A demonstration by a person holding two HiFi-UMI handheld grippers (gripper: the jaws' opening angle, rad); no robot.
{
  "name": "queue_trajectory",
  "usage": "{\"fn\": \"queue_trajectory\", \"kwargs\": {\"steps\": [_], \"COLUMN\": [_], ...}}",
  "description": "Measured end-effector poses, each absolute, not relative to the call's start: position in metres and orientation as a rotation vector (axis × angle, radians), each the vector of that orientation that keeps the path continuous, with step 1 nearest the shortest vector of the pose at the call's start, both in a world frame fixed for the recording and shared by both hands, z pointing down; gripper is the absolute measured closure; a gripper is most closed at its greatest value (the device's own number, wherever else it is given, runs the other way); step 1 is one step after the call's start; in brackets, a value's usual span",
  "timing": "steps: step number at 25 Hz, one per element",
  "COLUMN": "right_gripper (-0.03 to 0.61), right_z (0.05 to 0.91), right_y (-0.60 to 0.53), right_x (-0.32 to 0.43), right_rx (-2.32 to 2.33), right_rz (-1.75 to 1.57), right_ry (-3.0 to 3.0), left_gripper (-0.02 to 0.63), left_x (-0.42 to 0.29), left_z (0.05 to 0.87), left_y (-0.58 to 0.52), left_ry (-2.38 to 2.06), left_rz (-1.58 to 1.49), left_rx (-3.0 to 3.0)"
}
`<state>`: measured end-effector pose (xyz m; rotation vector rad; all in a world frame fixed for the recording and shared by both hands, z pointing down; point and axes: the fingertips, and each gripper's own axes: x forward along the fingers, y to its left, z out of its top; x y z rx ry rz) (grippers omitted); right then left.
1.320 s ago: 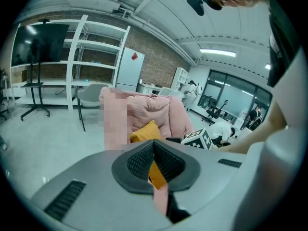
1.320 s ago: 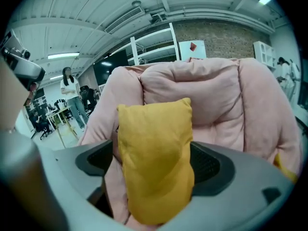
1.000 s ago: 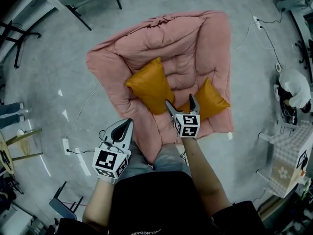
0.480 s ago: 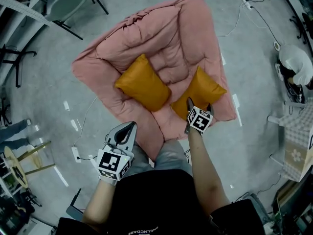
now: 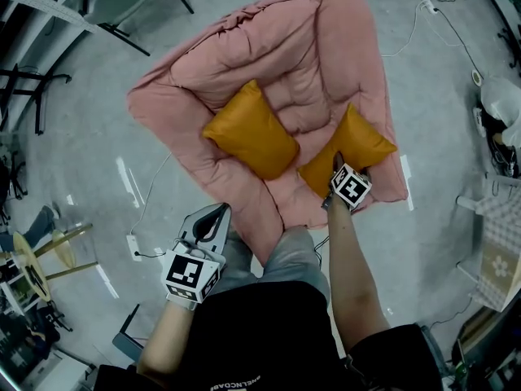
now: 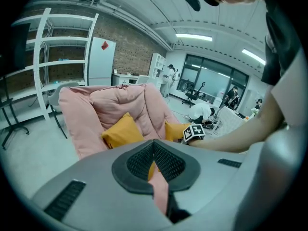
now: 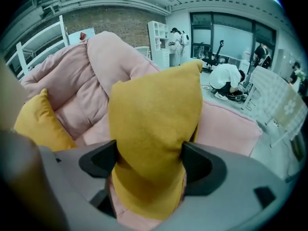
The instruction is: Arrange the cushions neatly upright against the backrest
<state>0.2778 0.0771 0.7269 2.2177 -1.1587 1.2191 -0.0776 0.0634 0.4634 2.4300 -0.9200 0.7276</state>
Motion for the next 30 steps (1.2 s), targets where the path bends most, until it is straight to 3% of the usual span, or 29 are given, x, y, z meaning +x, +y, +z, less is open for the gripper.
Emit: {"fn": "queue_trajectory", "kwargs": {"steps": [3, 6, 20, 30], "right_gripper": [0.202, 0.216, 0.222, 0.221], "right_z": [0.72, 0.71, 0.627, 0.649], "right_y": [0.074, 0.075, -0.045, -0.1], "right_x": [0.274, 0.269, 0.222, 0.203], "right_rx": [2.21, 2.217, 1.873, 1.78], "right_rz": [1.206, 1.183, 0.63, 0.556], "right_ry": [-1.197, -1.252, -1.831, -1.972], "left_gripper": [0.601, 0.601, 0.601, 0.601], "left_x": [-0.083, -0.086, -0.097, -0.11], "left_z": [0.464, 0.462, 0.454, 0.457], "left_y": [0.061, 0.058, 0.064, 0.057], "left_ry": [-0.92, -0.921, -0.983, -1.071], "left_rz": [0.724, 0.717, 0.679, 0.661], "left_rx": [2.427, 2.427, 2.409, 2.34]}}
